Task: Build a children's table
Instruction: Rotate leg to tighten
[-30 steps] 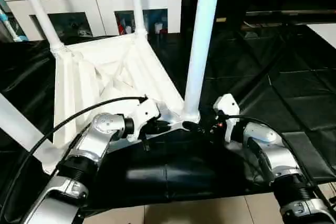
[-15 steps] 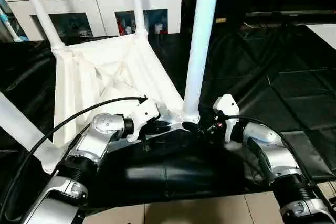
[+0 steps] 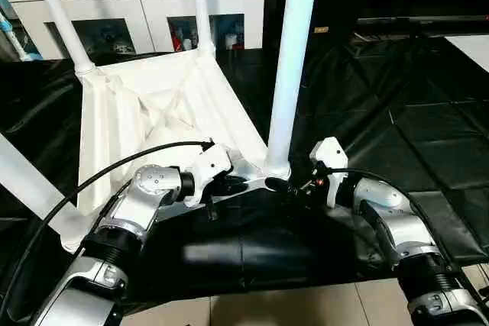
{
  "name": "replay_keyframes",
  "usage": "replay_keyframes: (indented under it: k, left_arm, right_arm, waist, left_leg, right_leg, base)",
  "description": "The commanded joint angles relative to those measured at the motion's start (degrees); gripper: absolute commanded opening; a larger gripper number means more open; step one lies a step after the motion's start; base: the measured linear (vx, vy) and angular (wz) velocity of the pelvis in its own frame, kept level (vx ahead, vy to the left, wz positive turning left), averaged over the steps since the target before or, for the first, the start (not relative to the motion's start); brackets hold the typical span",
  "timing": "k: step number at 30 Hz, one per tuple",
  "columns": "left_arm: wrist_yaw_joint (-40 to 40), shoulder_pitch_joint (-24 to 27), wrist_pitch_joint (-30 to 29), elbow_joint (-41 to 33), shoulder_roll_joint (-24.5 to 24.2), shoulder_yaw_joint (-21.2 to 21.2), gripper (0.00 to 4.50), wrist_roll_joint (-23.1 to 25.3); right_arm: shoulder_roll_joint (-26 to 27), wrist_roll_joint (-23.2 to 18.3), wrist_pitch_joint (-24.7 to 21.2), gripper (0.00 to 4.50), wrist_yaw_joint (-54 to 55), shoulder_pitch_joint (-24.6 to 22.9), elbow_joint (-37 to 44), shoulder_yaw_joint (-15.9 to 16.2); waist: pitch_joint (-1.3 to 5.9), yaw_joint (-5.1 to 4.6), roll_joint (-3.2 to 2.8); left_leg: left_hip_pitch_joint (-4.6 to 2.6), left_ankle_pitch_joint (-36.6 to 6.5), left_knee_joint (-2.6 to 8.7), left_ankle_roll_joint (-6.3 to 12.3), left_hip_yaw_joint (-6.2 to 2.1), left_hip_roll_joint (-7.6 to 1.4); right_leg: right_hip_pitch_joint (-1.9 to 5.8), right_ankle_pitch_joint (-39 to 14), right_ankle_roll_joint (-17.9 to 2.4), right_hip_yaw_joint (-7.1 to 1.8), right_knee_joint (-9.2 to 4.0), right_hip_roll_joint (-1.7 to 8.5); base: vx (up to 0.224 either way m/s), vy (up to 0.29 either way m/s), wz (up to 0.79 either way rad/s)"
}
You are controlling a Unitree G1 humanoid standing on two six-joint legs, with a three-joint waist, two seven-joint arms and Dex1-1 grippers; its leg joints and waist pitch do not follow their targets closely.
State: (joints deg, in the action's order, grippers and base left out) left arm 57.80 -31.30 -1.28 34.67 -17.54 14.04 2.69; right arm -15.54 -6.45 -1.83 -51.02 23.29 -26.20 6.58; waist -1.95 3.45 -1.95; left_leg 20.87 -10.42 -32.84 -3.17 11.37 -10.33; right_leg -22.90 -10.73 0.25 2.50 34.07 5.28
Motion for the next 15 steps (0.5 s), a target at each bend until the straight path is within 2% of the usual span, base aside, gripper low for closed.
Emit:
replay_keyframes:
  k: [1, 15]
  left_arm:
    - [0.23, 1.8, -0.48, 1.98, 0.38, 1.84, 0.0, 0.84]
    - [0.23, 1.8, -0.48, 1.98, 0.38, 1.84, 0.0, 0.84]
  right_arm:
    - [0.47, 0.51, -0.72, 3.86, -0.99, -0.44, 0.0, 2.29]
    - [0.47, 0.51, -0.72, 3.86, -0.99, -0.44, 0.0, 2.29]
  waist:
    - [3.21, 0.39, 0.78]
    - [3.23, 0.41, 0.78]
  left_leg:
    - [-0.24, -9.82, 3.2, 5.66, -1.08, -2.58]
    - [-0.25, -9.67, 3.16, 5.81, -1.07, -2.58]
  right_leg:
    - [2.78, -5.08, -14.97, -1.75, -3.18, 2.87]
    - [2.81, -4.71, -15.14, -1.71, -3.12, 2.85]
  base:
    - [0.0, 0.0, 0.0]
    - [0.0, 0.0, 0.0]
